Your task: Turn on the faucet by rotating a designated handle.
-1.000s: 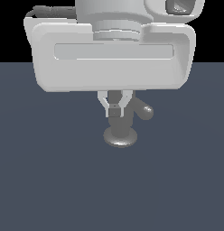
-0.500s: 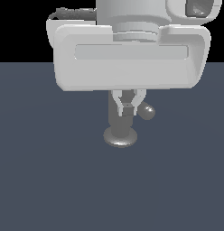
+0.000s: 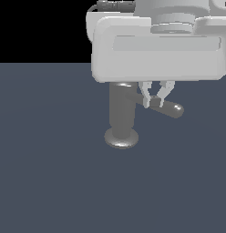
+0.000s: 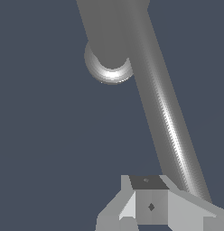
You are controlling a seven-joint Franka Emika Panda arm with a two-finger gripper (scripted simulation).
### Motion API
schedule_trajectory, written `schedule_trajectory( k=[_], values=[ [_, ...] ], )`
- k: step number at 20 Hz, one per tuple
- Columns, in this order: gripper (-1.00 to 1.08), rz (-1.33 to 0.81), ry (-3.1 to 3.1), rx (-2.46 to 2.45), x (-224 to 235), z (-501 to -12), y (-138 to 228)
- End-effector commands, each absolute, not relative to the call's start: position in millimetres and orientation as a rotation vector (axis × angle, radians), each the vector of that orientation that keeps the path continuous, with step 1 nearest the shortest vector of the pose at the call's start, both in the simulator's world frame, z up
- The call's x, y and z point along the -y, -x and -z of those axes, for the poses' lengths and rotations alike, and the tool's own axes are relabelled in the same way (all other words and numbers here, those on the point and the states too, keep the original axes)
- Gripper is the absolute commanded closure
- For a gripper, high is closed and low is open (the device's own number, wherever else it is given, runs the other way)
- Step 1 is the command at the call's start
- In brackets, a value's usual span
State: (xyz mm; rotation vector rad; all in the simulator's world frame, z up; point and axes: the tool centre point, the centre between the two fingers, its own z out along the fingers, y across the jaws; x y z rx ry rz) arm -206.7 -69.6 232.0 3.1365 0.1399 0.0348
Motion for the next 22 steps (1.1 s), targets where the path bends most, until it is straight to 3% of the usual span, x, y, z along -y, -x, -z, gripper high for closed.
schedule_trajectory(
  k=[1,22],
  values=[
    [1.08,0.0,-3.138,-0.146,79.6,-221.1,206.4],
    [1.08,0.0,-3.138,-0.146,165.1,-221.1,183.0]
  ],
)
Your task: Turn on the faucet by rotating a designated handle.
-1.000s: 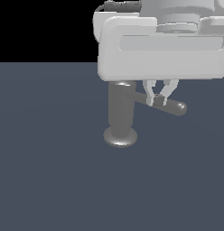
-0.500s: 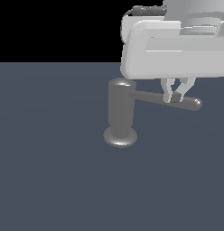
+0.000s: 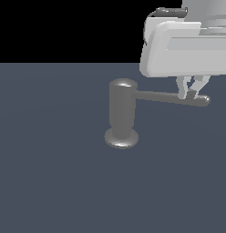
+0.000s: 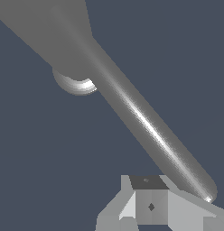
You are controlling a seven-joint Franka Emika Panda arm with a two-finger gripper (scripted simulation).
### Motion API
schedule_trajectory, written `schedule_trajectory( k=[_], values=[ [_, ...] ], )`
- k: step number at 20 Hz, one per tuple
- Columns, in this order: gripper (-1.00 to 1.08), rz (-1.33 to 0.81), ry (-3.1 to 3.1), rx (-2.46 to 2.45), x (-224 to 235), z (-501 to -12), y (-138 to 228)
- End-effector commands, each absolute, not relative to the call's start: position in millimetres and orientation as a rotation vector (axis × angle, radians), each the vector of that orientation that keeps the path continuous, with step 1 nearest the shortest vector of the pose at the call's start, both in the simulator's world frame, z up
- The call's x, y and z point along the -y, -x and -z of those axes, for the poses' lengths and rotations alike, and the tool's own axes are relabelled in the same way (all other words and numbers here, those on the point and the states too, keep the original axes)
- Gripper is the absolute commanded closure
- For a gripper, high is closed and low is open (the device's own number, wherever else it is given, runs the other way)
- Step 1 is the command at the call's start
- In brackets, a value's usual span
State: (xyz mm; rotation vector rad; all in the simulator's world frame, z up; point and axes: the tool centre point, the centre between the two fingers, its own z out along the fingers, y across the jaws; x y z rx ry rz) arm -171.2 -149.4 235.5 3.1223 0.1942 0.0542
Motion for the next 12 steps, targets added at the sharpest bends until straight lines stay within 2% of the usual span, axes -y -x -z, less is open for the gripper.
schedule_trajectory(
  k=[1,2,12],
  values=[
    [1.08,0.0,-3.138,-0.146,165.1,-221.1,183.0],
    [1.08,-0.056,-3.122,-0.196,151.5,-236.0,170.0],
    [1.08,-0.046,-3.125,-0.186,169.7,-233.5,144.2]
  ],
)
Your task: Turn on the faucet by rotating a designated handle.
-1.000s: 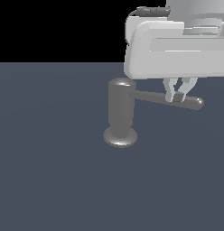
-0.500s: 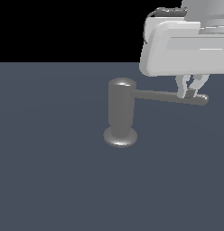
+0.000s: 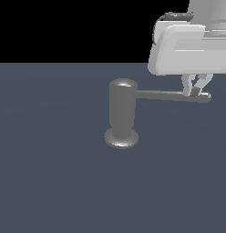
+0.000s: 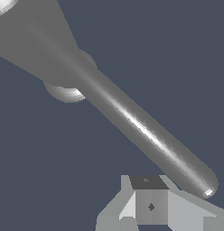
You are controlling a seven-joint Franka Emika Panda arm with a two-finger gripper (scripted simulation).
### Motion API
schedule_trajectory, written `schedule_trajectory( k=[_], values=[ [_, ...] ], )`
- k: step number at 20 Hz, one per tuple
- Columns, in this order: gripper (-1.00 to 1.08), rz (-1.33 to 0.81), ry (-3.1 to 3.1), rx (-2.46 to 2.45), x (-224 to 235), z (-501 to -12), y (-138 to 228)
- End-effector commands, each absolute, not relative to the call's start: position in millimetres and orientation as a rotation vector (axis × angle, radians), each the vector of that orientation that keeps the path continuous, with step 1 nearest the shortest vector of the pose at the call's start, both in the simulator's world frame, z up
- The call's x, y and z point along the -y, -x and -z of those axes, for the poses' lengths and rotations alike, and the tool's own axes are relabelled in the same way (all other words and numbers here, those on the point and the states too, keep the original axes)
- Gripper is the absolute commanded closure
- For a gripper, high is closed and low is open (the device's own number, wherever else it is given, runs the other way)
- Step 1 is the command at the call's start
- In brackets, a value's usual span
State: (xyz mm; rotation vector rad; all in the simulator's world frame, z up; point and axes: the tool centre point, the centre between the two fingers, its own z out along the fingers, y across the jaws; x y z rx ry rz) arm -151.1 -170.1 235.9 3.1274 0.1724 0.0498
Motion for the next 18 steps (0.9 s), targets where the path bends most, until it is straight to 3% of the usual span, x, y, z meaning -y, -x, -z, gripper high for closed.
schedule_trajectory(
  k=[1,18],
  values=[
    [1.08,-0.045,-3.125,-0.185,171.5,-233.2,141.7],
    [1.08,-0.027,-3.13,-0.17,202.0,-228.8,99.0]
  ],
)
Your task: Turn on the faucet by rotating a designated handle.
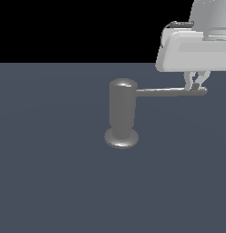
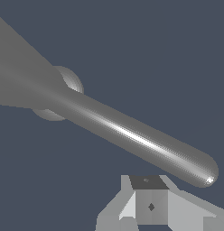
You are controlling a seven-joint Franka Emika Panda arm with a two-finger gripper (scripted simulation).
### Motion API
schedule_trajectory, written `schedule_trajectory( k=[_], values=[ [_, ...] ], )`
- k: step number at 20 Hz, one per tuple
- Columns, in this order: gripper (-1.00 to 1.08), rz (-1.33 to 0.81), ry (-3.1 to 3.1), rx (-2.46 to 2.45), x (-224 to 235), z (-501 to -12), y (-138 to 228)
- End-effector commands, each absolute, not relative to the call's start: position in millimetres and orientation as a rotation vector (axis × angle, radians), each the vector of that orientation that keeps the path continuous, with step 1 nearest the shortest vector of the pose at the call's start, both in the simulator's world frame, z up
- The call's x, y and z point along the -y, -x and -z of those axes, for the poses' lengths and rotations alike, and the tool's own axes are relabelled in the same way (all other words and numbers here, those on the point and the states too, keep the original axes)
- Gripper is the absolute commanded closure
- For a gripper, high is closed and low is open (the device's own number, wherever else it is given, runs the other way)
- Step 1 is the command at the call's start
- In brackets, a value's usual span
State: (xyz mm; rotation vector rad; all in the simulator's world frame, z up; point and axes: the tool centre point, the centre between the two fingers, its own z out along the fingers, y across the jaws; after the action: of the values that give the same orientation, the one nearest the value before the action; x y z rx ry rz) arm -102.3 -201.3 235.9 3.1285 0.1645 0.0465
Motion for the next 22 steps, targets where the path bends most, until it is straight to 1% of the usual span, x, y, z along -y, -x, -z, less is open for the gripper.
schedule_trajectory(
  k=[1,22],
  values=[
    [1.08,-0.026,-3.131,-0.169,203.8,-228.5,96.5],
    [1.08,-0.005,-3.137,-0.151,240.7,-222.5,46.2]
  ],
)
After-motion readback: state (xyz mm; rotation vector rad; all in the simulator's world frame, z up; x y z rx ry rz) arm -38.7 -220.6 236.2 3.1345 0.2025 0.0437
